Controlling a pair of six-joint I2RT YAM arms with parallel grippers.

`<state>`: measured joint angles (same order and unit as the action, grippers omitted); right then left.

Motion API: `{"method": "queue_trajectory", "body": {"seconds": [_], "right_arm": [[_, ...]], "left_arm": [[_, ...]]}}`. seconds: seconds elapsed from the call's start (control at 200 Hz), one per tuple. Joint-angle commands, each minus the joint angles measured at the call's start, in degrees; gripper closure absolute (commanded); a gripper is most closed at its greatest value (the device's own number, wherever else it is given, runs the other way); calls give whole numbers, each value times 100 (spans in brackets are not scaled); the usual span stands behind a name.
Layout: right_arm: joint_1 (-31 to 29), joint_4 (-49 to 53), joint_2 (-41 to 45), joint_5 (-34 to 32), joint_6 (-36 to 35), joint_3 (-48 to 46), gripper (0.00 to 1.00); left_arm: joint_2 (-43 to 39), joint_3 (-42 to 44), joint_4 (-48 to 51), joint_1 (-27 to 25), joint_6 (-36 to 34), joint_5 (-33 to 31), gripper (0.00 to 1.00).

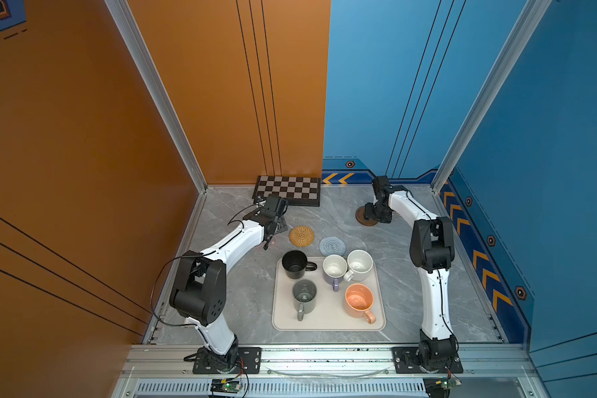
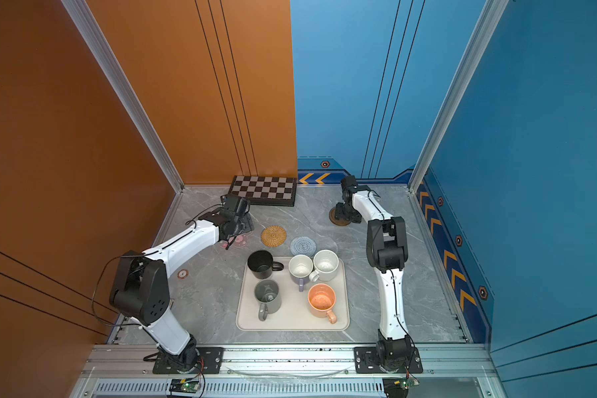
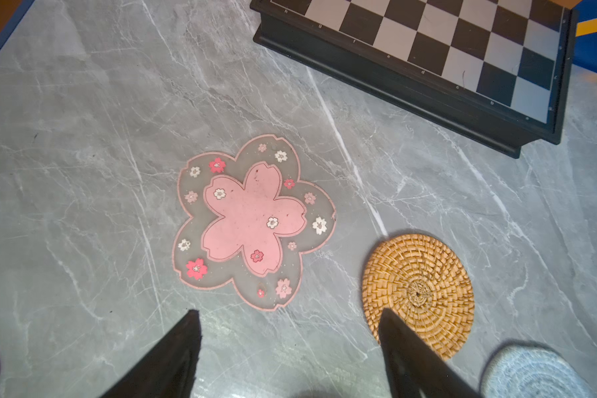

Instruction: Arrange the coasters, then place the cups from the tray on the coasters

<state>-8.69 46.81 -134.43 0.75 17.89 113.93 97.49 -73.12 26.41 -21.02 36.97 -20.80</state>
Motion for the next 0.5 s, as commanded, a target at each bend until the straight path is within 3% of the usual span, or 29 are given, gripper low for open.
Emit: {"method": "queue_trajectory", "body": {"seconds": [0.0,0.496], "right_arm": [[51,-22,-205,-154,56,120,33],[-61,-27,-627,-54,476,522,37]], "left_arm": [[-103,105,-5,54,38,-126,18],[76,68,-20,88,65,-92,19]]}}
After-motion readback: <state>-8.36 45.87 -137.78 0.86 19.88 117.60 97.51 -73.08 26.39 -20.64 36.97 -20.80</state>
